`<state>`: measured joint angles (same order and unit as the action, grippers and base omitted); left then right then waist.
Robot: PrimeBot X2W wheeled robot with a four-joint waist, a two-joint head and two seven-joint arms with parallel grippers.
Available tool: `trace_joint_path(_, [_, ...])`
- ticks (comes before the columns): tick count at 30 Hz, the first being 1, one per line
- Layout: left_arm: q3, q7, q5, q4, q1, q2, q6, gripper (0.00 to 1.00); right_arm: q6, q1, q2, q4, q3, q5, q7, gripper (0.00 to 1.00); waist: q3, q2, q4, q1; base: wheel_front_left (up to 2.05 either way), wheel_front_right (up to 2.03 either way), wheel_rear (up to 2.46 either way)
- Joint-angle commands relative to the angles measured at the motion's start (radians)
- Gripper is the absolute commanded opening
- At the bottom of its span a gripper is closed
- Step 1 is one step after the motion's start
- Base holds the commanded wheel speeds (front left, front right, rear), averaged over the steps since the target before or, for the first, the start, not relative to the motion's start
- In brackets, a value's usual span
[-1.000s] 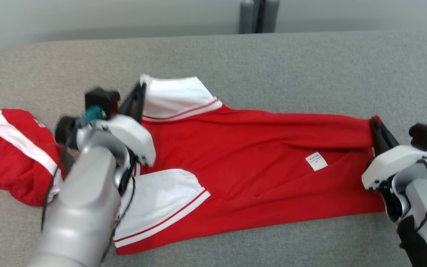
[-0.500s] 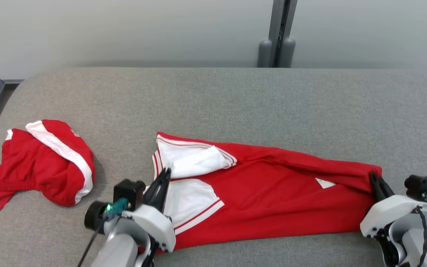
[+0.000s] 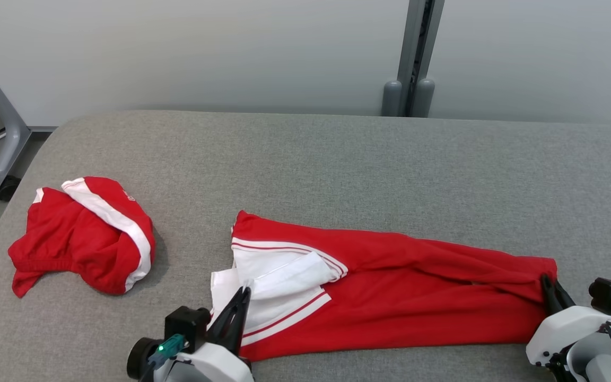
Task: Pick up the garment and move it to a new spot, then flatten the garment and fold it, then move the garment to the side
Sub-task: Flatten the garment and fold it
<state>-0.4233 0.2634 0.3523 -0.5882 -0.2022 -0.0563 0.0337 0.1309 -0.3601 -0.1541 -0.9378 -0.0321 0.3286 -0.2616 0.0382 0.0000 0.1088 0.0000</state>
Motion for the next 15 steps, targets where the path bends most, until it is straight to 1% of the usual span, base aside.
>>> trace_joint_path(1, [0.015,0.002,0.01,0.02,0.027,-0.013,-0.008,0.0,0.0,0.012,-0.008,0.0,0.016,-0.016,-0.005,0.0,0.002,0.0,0.004,0.0,0.0,0.0,0.0])
trace_joint_path(4, [0.035,0.002,0.014,0.059,0.063,-0.025,-0.016,0.0,0.0,0.024,-0.008,0.003,0.046,-0.037,-0.005,0.0,0.001,0.0,0.014,0.0,0.0,0.0,0.0])
trace_joint_path(10, [0.03,0.001,0.02,0.046,0.092,-0.038,-0.011,0.0,0.0,0.046,0.001,0.013,0.078,-0.058,-0.005,0.0,0.0,0.0,0.015,0.0,0.0,0.0,0.0])
trace_joint_path(11, [0.029,0.001,0.024,0.042,0.096,-0.036,-0.01,0.05,0.0,0.049,0.004,0.013,0.082,-0.06,-0.005,0.0,0.0,0.0,0.014,0.0,0.0,0.0,0.0])
trace_joint_path(12, [0.025,0.001,0.022,0.035,0.097,-0.035,-0.011,0.37,0.0,0.048,0.006,0.011,0.088,-0.061,-0.005,0.0,0.001,0.0,0.012,0.0,0.0,0.0,0.0])
trace_joint_path(13, [0.024,0.001,0.021,0.033,0.099,-0.032,-0.011,0.92,0.0,0.048,0.008,0.011,0.096,-0.061,-0.005,0.41,0.002,0.0,0.01,0.0,0.0,0.0,0.0])
trace_joint_path(14, [0.024,0.002,0.02,0.031,0.1,-0.029,-0.013,1.0,0.0,0.047,0.01,0.015,0.104,-0.061,-0.005,0.98,0.003,0.0,0.008,0.0,0.0,0.0,0.0])
trace_joint_path(15, [0.022,0.001,0.014,0.028,0.103,-0.027,-0.015,1.0,0.0,0.047,0.013,0.017,0.11,-0.064,-0.005,1.0,0.004,0.0,0.005,0.0,0.0,0.0,0.0])
